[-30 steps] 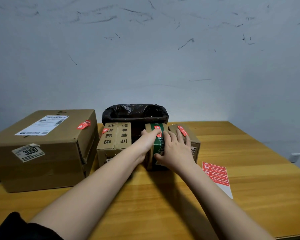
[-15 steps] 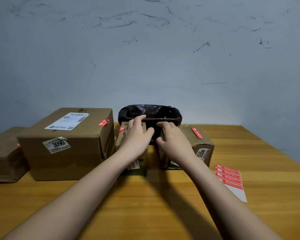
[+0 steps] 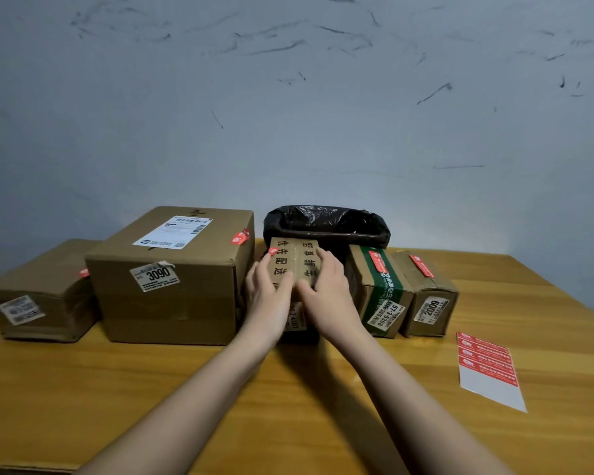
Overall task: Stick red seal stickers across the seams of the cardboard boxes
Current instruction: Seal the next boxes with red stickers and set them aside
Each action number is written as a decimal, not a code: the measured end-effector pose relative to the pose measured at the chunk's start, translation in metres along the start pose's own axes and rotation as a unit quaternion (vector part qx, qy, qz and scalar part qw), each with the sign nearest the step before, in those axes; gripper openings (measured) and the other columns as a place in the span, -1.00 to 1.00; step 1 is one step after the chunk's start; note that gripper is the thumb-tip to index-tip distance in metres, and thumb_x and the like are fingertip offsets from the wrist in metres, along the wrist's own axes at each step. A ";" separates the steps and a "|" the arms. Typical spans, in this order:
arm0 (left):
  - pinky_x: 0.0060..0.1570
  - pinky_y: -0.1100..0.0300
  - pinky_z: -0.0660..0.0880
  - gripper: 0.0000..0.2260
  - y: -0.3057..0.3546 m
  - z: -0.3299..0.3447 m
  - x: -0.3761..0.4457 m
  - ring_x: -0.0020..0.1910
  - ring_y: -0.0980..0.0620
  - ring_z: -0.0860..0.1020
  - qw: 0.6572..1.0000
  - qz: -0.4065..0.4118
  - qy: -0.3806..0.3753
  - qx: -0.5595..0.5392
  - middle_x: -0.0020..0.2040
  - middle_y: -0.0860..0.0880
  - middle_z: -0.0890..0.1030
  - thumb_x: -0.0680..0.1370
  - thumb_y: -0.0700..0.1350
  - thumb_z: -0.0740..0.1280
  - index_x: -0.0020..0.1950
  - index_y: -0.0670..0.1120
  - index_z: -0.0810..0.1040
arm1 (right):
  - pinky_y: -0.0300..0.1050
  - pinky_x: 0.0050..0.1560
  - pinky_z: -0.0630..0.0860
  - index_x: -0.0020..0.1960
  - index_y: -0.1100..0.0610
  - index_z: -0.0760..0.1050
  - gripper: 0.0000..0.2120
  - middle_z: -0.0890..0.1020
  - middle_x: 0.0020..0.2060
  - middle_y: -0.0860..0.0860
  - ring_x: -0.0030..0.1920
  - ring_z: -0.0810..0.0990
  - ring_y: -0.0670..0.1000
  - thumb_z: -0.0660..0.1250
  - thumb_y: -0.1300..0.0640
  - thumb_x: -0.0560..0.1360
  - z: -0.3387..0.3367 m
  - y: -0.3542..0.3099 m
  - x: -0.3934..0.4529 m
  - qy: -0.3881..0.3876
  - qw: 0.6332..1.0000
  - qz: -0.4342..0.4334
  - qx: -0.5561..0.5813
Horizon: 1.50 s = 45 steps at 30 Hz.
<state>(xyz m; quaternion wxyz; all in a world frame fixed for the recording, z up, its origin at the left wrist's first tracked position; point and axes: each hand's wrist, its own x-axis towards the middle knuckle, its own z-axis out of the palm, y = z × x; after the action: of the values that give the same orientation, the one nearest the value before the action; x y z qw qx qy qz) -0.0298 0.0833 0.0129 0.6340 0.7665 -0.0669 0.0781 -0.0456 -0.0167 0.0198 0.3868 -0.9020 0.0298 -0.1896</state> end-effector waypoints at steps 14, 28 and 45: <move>0.28 -0.08 0.34 -0.03 -0.025 0.024 -0.019 0.37 -0.24 0.29 0.976 0.068 0.092 0.187 0.49 -0.12 0.06 0.38 0.06 0.47 0.56 -0.02 -0.13 | 0.06 0.41 0.28 0.49 -0.02 0.14 -0.32 0.31 0.44 0.01 0.38 0.36 -0.01 0.02 -0.13 0.37 -0.007 -0.002 -0.008 -0.039 0.975 0.052 0.212; 0.25 0.30 0.19 -0.19 0.025 0.008 -0.019 0.36 -0.06 0.27 0.966 0.182 0.182 0.018 0.40 -0.18 0.17 0.31 0.04 0.42 0.48 -0.08 0.15 | -0.13 0.43 0.27 0.48 0.03 0.21 -0.41 0.36 0.43 -0.04 0.36 0.33 -0.21 0.06 -0.01 0.45 -0.040 -0.038 -0.023 0.019 0.968 -0.119 0.221; -0.25 0.19 0.49 -0.58 0.075 -0.029 -0.012 -0.11 0.01 0.62 0.959 -0.083 -0.113 -0.246 -0.03 -0.05 0.67 0.46 0.30 0.23 0.10 0.05 0.63 | 0.21 0.17 0.41 0.11 0.08 0.53 -0.71 0.53 0.09 -0.06 0.20 0.47 -0.06 0.09 0.11 0.53 -0.108 -0.008 -0.029 0.322 0.894 -0.289 0.117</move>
<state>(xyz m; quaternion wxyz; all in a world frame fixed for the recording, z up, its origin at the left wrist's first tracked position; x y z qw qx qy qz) -0.0576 0.0978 0.0880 0.7953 0.5937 -0.0917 -0.0812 -0.1124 -0.0792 0.0841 0.3870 -0.7090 -0.1313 -0.5748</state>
